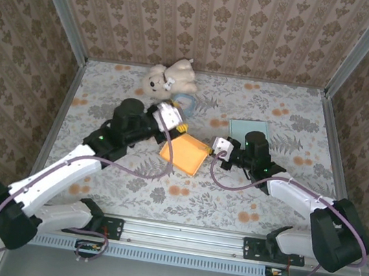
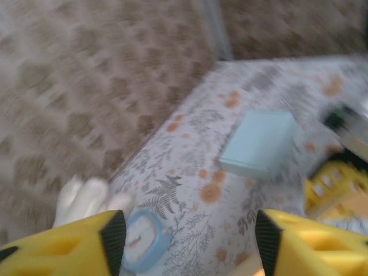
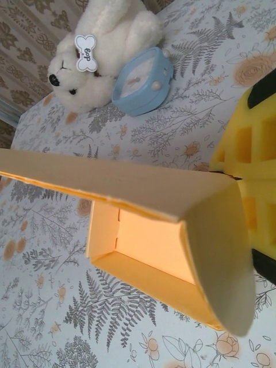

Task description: Fold the paper box

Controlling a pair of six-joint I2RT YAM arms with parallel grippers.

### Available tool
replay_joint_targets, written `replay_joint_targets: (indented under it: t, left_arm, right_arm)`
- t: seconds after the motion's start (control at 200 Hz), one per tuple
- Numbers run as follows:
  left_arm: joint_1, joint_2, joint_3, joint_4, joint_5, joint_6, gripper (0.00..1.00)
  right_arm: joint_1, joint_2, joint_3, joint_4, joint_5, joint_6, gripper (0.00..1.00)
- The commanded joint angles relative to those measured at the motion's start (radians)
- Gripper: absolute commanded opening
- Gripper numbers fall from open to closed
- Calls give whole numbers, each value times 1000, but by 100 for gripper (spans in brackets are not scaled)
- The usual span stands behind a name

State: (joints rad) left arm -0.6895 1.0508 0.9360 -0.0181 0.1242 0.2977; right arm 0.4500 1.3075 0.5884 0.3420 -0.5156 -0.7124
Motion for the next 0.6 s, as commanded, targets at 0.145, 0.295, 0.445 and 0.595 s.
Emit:
replay_joint_targets:
  t: [0.145,0.295,0.445,0.595]
  left_arm:
    - [195,110,143,-314,-164,-958,100]
    - [212,246,234,-472,-86,-1176,100]
    - [206,341,267,-513,-68,-1260,99]
    - [202,420,251,-471,-10,-1295,94]
  right_arm:
    - [6,29,4,12,-11,-31,0]
    - [6,33,5,3,-8,-35,0]
    - [6,32,8,3,-7,-35,0]
    - [6,29,11,0,-10,-32,0]
